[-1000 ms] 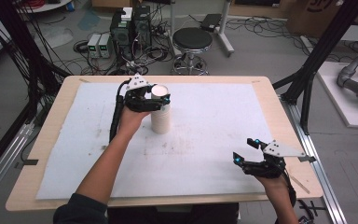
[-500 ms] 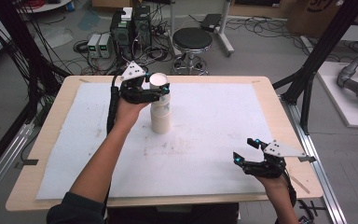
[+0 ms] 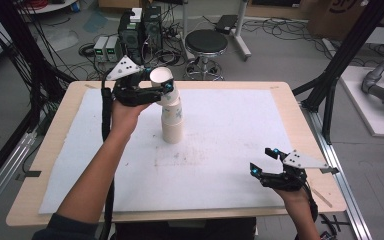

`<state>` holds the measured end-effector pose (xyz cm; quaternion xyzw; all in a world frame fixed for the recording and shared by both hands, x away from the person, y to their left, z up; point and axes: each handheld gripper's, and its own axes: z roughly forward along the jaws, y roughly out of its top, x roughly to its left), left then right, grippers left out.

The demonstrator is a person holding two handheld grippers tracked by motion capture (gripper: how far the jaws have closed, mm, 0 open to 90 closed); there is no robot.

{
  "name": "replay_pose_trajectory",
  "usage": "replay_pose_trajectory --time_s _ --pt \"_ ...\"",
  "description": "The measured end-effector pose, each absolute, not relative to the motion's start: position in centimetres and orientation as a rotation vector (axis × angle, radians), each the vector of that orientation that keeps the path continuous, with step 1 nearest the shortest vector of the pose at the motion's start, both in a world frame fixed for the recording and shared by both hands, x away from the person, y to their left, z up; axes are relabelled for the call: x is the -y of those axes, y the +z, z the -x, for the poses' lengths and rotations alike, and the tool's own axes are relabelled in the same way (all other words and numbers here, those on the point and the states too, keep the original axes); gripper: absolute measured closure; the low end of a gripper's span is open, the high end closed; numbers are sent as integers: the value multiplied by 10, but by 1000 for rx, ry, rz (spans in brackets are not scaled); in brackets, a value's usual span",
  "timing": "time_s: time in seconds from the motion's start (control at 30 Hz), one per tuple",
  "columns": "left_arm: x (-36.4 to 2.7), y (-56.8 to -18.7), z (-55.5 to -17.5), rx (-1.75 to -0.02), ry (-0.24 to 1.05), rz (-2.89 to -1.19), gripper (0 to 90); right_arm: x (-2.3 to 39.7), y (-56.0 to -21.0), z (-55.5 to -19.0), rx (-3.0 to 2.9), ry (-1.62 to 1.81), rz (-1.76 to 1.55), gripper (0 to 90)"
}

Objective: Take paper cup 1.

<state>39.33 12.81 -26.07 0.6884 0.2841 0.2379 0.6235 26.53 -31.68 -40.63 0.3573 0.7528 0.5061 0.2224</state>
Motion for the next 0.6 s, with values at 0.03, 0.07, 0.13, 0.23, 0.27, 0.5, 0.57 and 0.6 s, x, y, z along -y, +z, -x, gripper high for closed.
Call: replay_pose_trajectory --time_s 0.03,0.07,0.13,0.23,0.27,0.5,0.57,0.6 --pt "-134 -259 -388 -650 544 -1573 349 317 -406 -265 -2079 1398 -985 204" --pt "-137 -258 -386 -646 543 -1568 349 317 -406 -265 -2079 1399 -989 203" --pt "-140 -258 -383 -644 541 -1563 350 316 -406 -265 -2082 1399 -990 204" --pt "-154 -260 -370 -641 534 -1554 350 315 -407 -266 -2088 1400 -986 203" --pt "-157 -262 -366 -641 533 -1556 350 314 -407 -266 -2089 1403 -983 203" --pt "-176 -285 -341 -646 555 -1566 350 311 -409 -269 -2109 1397 -975 203" --pt "-184 -297 -330 -660 553 -1567 350 309 -409 -270 -2116 1402 -971 203" --pt "-187 -301 -327 -663 551 -1572 350 308 -409 -270 -2119 1406 -971 203"
